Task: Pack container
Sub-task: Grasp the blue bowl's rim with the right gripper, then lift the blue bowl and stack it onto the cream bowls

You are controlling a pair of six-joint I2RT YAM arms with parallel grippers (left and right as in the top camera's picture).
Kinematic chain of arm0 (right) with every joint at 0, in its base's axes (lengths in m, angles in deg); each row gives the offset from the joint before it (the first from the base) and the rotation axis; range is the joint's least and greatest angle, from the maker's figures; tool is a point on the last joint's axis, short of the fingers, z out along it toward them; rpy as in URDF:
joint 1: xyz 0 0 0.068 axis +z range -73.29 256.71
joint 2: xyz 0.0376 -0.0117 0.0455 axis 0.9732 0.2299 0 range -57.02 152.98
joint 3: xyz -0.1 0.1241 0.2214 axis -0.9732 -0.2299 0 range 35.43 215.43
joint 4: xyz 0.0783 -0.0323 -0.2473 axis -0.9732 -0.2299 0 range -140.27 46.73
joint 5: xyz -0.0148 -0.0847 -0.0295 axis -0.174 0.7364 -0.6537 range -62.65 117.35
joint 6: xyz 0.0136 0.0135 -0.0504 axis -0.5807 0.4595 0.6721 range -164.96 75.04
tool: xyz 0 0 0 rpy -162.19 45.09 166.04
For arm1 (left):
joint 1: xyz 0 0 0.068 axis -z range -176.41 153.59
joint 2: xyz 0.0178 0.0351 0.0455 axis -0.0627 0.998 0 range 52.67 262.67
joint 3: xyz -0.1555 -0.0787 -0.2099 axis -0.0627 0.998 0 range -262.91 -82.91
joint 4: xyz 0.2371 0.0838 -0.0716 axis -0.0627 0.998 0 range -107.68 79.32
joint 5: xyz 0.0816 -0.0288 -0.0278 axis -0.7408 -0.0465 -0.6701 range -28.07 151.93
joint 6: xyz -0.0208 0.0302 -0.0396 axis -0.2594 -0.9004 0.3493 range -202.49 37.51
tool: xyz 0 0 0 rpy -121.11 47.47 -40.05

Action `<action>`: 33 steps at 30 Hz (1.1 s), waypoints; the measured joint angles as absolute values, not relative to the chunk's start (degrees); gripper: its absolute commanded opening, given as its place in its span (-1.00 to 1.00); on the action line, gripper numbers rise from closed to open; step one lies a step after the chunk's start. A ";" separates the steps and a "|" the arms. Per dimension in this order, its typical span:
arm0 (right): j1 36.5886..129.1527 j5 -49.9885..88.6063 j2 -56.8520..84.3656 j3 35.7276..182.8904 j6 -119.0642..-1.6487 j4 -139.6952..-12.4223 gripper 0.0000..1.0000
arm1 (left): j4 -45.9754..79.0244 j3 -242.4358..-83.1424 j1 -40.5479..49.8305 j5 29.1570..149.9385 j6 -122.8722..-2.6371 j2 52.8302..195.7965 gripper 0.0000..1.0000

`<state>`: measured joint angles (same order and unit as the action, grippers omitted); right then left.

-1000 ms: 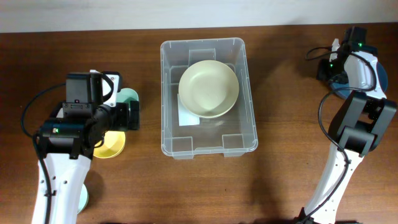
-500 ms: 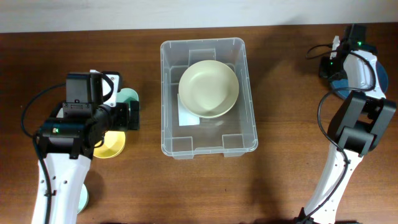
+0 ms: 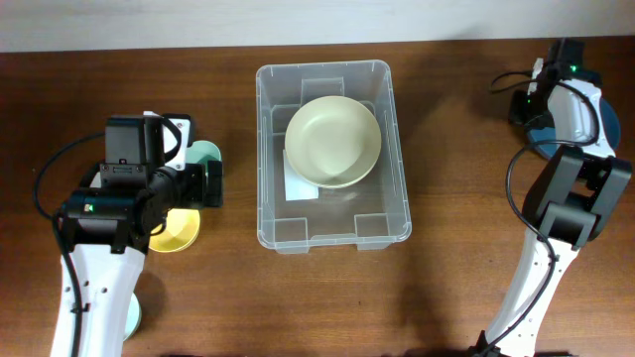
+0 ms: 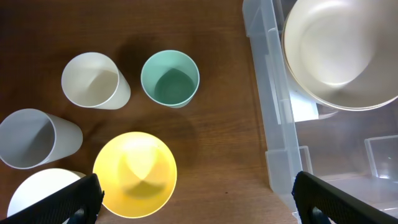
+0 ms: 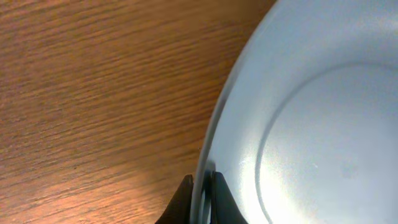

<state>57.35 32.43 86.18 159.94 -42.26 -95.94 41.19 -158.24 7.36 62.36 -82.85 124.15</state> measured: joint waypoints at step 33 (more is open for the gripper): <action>88.94 46.07 54.40 159.02 -40.97 -102.32 -0.92 | 41.19 -158.24 7.36 62.38 -82.85 124.15 0.99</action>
<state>88.94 46.07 54.40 159.02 -40.97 -102.32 41.19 -158.24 7.36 62.38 -82.85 124.15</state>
